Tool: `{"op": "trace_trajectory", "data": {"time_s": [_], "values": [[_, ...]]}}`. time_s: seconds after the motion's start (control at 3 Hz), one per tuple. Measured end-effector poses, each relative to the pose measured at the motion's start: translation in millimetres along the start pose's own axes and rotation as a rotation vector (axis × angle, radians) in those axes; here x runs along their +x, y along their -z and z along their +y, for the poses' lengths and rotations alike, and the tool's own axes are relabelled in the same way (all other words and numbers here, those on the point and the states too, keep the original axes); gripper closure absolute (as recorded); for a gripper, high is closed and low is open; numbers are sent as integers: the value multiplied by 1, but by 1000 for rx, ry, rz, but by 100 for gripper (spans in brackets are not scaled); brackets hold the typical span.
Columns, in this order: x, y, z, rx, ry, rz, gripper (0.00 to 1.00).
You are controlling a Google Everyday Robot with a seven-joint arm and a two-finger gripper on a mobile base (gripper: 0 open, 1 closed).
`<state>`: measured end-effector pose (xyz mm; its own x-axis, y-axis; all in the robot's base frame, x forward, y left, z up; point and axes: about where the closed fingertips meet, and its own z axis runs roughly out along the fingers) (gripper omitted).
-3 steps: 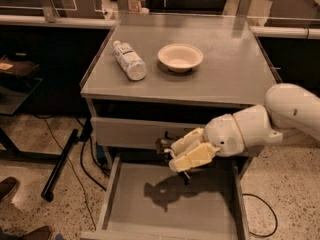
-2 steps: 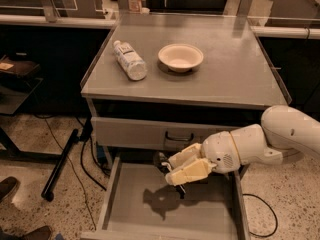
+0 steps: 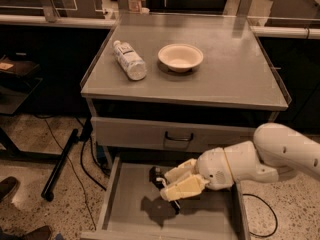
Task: Place rxbar chocolate into middle drawer
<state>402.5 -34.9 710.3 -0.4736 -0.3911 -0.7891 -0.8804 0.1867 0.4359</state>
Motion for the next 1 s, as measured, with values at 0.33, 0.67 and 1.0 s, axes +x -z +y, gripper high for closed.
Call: {"op": "trace_trajectory", "data": {"time_s": [0.33,0.67,1.0], "values": [[56,-30,1,41,-90,10,100],[58,-31,1,41,-94,6,100],[86,-47,-2,45,-165,-51,100]]}}
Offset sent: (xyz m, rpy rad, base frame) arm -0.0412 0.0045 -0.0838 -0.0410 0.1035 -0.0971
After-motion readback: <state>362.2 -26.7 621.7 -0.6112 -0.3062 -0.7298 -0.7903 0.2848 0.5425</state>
